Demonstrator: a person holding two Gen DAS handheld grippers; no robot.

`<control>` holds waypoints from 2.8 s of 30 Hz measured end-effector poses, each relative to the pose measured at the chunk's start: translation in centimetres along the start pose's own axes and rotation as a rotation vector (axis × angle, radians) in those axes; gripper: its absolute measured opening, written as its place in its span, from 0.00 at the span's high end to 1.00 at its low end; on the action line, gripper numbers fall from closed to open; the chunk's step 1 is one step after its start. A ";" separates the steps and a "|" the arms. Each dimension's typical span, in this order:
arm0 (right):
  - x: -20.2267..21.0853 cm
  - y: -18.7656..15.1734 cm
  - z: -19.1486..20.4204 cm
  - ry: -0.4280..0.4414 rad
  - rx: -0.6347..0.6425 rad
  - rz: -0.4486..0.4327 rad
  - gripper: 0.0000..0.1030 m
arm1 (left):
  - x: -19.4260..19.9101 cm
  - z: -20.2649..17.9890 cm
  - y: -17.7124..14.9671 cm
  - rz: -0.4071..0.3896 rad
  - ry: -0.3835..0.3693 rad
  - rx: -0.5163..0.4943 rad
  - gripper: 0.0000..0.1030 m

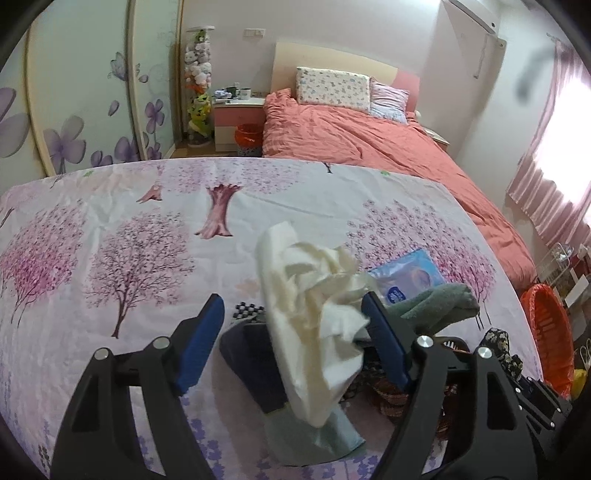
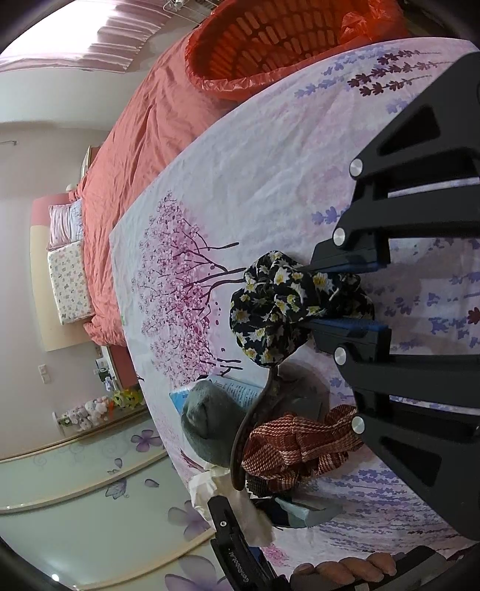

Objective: Collect trash
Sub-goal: 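Grasp the floral scrunchie with the right gripper while the left grasps the crumpled tissue, then carry scrunchie and tissue over the orange basket and open both grippers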

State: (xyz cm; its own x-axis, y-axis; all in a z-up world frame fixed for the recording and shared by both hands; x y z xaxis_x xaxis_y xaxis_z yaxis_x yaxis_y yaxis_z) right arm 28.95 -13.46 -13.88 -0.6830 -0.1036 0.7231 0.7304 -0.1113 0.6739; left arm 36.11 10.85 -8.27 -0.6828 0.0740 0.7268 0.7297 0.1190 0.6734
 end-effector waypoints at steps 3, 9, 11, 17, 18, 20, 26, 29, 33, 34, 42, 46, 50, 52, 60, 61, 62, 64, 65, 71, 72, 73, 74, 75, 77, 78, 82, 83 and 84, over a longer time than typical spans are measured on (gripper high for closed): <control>0.0 0.0 0.0 0.000 0.001 -0.001 0.81 | -0.5 -0.6 -0.1 0.015 -0.019 -0.019 0.54; 0.2 0.1 -0.3 -0.002 0.001 -0.004 0.81 | -0.1 -0.8 0.0 -0.005 -0.029 -0.024 0.62; 0.4 0.2 -0.5 -0.002 -0.003 -0.008 0.81 | 0.4 -0.8 0.2 -0.019 -0.024 -0.032 0.63; 1.4 0.6 -0.9 -0.006 -0.014 -0.031 0.81 | 1.9 -0.7 0.8 -0.049 -0.017 -0.032 0.63; 1.5 0.7 -0.9 -0.007 -0.015 -0.034 0.81 | 2.0 -0.7 0.9 -0.052 -0.017 -0.032 0.63; 1.9 0.8 -1.1 -0.009 -0.016 -0.043 0.81 | 2.6 -0.8 1.0 -0.060 -0.018 -0.033 0.63; 3.2 1.3 -1.4 -0.009 -0.019 -0.067 0.81 | 4.4 -1.7 1.2 -0.087 -0.025 -0.047 0.63; 4.2 1.6 -1.6 -0.009 -0.021 -0.087 0.81 | 5.5 -2.5 1.2 -0.101 -0.034 -0.061 0.63; 5.5 2.0 -2.0 -0.014 -0.025 -0.121 0.81 | 6.6 -3.7 1.0 -0.116 -0.049 -0.079 0.63; 5.9 2.0 -2.1 -0.014 -0.028 -0.128 0.81 | 6.9 -4.1 1.0 -0.120 -0.053 -0.086 0.63; 8.1 2.6 -3.2 -0.023 -0.046 -0.186 0.81 | 8.8 -7.1 0.3 -0.135 -0.092 -0.131 0.63; 9.4 2.9 -3.9 -0.036 -0.044 -0.221 0.81 | 9.6 -8.6 -0.2 -0.141 -0.117 -0.155 0.63; 10.3 2.9 -4.4 -0.046 -0.047 -0.249 0.81 | 10.3 -10.1 -0.7 -0.144 -0.147 -0.177 0.63; 10.9 2.9 -4.7 -0.059 -0.049 -0.267 0.81 | 10.7 -11.0 -0.9 -0.145 -0.164 -0.189 0.63; 13.1 2.9 -7.1 -0.093 -0.075 -0.324 0.81 | 11.6 -14.9 -2.2 -0.138 -0.248 -0.231 0.63; 13.2 2.9 -7.4 -0.098 -0.079 -0.330 0.81 | 11.7 -15.5 -2.4 -0.137 -0.261 -0.237 0.63; 13.4 2.9 -7.7 -0.101 -0.082 -0.335 0.81 | 11.8 -16.1 -2.6 -0.137 -0.273 -0.243 0.63; 13.8 2.9 -8.4 -0.112 -0.091 -0.348 0.81 | 12.1 -17.2 -3.0 -0.135 -0.295 -0.253 0.63; 14.0 2.9 -8.7 -0.115 -0.095 -0.353 0.81 | 12.2 -17.7 -3.1 -0.134 -0.307 -0.259 0.63; 15.3 2.7 -11.5 -0.145 -0.125 -0.392 0.80 | 12.2 -21.2 -4.2 -0.124 -0.364 -0.293 0.63; 15.6 2.6 -12.2 -0.158 -0.138 -0.400 0.81 | 12.1 -21.7 -4.3 -0.122 -0.370 -0.298 0.63; 15.7 2.6 -12.7 -0.167 -0.146 -0.406 0.80 | 12.0 -22.3 -4.5 -0.118 -0.378 -0.306 0.63; 15.8 2.5 -13.1 -0.174 -0.152 -0.409 0.80 | 11.9 -22.9 -4.7 -0.114 -0.385 -0.312 0.63; 15.9 2.4 -13.8 -0.186 -0.161 -0.413 0.80 | 11.7 -23.4 -4.9 -0.109 -0.391 -0.318 0.63; 16.0 2.3 -14.5 -0.200 -0.173 -0.418 0.80 | 11.4 -24.9 -5.2 -0.099 -0.406 -0.332 0.63; 16.1 2.2 -15.3 -0.209 -0.184 -0.421 0.80 | 11.2 -25.4 -5.4 -0.095 -0.412 -0.338 0.63; 16.0 2.1 -17.2 -0.234 -0.212 -0.424 0.80 | 10.5 -28.4 -6.3 -0.076 -0.447 -0.372 0.63; 15.9 2.1 -17.8 -0.240 -0.221 -0.423 0.80 | 10.4 -29.2 -6.6 -0.072 -0.457 -0.381 0.63; 15.9 2.0 -18.1 -0.243 -0.226 -0.421 0.80 | 10.2 -29.9 -6.7 -0.067 -0.465 -0.389 0.63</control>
State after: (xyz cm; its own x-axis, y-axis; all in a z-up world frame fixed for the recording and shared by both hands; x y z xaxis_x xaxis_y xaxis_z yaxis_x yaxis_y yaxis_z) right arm 19.38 -33.23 -3.76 -0.8749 0.2246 0.4291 0.3545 -0.3068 0.8833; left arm 25.31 -18.76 -1.33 -0.6080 0.5141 0.6050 0.5845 -0.2259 0.7793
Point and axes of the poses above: each gripper's, at about its wrist camera, not at the fingertips, and x roughly against the way its jaws point, z to its left, y to its top, the point moved 5 cm from there along -x, roughly the way its jaws point, and after that the axes turned 1 degree about x, right-handed, at the moved point
